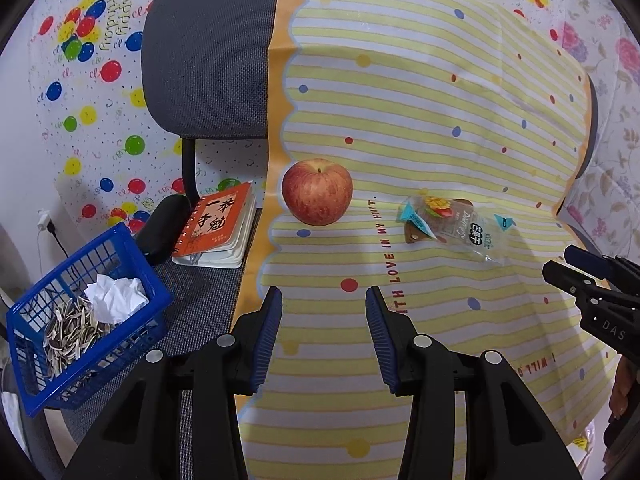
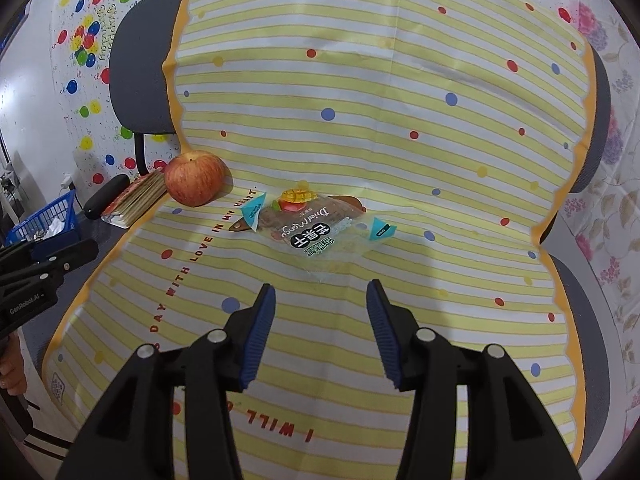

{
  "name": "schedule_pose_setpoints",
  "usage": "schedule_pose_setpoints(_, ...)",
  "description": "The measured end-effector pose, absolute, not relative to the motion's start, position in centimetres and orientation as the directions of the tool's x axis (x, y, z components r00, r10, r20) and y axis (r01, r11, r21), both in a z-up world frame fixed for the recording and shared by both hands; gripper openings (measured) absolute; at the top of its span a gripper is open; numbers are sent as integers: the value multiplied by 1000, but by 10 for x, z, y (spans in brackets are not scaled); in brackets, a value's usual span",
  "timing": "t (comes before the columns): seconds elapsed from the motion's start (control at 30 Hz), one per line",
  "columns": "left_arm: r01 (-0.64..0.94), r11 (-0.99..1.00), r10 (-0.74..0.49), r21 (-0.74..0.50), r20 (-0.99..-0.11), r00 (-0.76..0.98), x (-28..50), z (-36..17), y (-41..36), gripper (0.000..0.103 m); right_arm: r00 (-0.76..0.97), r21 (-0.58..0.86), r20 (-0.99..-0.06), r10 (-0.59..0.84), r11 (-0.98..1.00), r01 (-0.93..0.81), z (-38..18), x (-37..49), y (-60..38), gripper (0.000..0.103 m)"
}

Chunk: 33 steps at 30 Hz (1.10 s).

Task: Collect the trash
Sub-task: 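Return both tools to the chair mat above the snack bag and stick, then grasp the clear dried-mango bag with the right tool while the left tool grasps the brown stick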

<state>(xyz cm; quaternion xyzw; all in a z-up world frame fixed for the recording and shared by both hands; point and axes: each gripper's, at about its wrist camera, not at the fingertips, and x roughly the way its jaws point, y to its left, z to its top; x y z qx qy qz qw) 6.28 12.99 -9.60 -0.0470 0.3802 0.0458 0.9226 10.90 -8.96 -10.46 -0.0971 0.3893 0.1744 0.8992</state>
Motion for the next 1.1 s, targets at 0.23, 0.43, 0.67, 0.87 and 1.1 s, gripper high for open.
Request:
schedule_pose_setpoints(0.23, -128, 991, 65, -36, -710, 702, 79, -102, 133, 49, 624, -62, -744, 237, 906, -419, -118, 128, -80, 52)
schedule_pose_setpoints(0.43, -139, 990, 81, -26, -704, 705, 95, -108, 136, 49, 617, -123, -760, 203, 888, -444, -131, 139, -74, 55)
schedule_pose_setpoints(0.67, -119, 992, 63, -29, -715, 697, 116, -118, 132, 49, 572, -154, -794, 206, 841, -518, -146, 152, -62, 62)
schedule_pose_setpoints(0.87, -110, 993, 50, -37, -720, 692, 127, -123, 131, 49, 579, -256, -806, 124, 809, -529, -162, 171, -37, 62)
schedule_pose_setpoints(1.1, -109, 993, 40, -49, -724, 689, 130, -125, 132, 49, 613, -314, -783, 106, 783, -537, -168, 185, -21, 59)
